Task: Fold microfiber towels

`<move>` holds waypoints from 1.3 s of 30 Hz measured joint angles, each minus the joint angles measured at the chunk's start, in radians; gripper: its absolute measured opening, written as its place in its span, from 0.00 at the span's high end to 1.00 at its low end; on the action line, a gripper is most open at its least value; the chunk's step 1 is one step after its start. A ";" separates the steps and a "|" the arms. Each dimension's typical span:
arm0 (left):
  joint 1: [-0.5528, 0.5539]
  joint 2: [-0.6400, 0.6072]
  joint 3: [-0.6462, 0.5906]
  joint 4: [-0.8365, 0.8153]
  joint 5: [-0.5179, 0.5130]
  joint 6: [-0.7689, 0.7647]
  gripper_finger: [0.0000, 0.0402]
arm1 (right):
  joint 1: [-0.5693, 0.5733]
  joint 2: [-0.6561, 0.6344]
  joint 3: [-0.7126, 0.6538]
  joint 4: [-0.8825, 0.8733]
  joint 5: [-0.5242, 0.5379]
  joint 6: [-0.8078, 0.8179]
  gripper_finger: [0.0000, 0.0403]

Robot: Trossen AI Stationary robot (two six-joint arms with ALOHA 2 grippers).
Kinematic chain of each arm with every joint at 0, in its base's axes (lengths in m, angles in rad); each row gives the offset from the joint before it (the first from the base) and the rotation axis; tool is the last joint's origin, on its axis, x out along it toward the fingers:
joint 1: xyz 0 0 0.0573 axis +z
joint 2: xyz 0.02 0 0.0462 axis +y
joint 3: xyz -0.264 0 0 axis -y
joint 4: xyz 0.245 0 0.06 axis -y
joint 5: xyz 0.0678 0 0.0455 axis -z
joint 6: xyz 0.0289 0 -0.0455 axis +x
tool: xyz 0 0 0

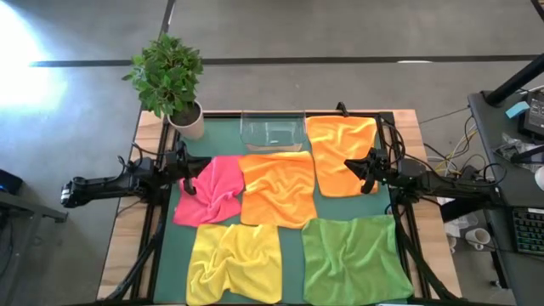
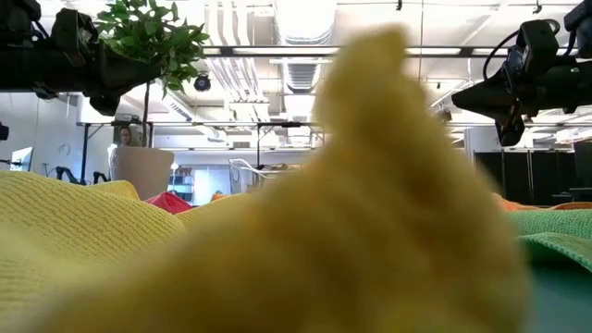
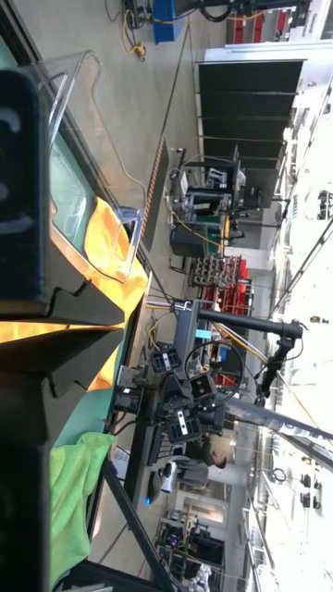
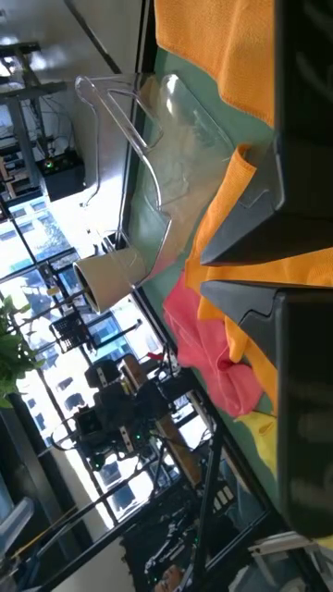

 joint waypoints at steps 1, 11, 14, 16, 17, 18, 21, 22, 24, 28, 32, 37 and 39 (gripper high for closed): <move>0.000 0.000 0.000 0.000 0.000 0.000 1.00 | 0.000 0.000 0.000 0.000 0.000 0.000 0.93; 0.000 0.005 0.000 0.005 0.000 0.000 1.00 | 0.000 0.000 0.000 0.000 0.000 0.000 0.93; 0.000 0.005 0.000 0.005 0.000 0.000 1.00 | 0.000 0.000 0.000 0.000 0.000 0.000 0.93; 0.000 0.011 0.000 0.005 0.000 0.000 1.00 | 0.000 0.000 0.000 0.000 0.000 0.000 0.93; 0.000 0.016 0.000 0.004 0.000 0.000 1.00 | 0.000 0.000 0.000 0.000 0.000 0.000 0.93; 0.000 0.022 0.000 0.003 0.000 0.000 1.00 | 0.000 0.000 0.000 0.000 0.000 0.000 0.93; 0.000 0.046 0.000 0.002 0.000 0.000 1.00 | 0.000 0.000 0.000 0.000 0.000 0.000 0.93; 0.000 0.056 0.000 0.002 0.000 0.000 1.00 | 0.000 0.000 0.000 0.000 0.000 0.000 0.93; 0.000 0.075 0.000 0.002 0.000 0.000 1.00 | 0.000 0.000 0.000 0.000 0.000 0.000 0.93; 0.000 0.114 0.000 0.002 -0.001 0.000 0.99 | 0.000 0.000 0.000 0.000 0.000 0.000 0.93; 0.000 0.147 0.000 0.040 -0.005 -0.008 0.92 | 0.000 0.000 0.000 0.000 0.000 0.000 0.93; 0.000 0.176 0.000 0.144 -0.005 -0.035 0.85 | 0.000 0.000 0.000 0.000 0.000 0.000 0.93; 0.000 0.190 0.000 0.177 -0.006 -0.031 0.84 | 0.000 0.000 0.000 0.000 0.000 0.000 0.93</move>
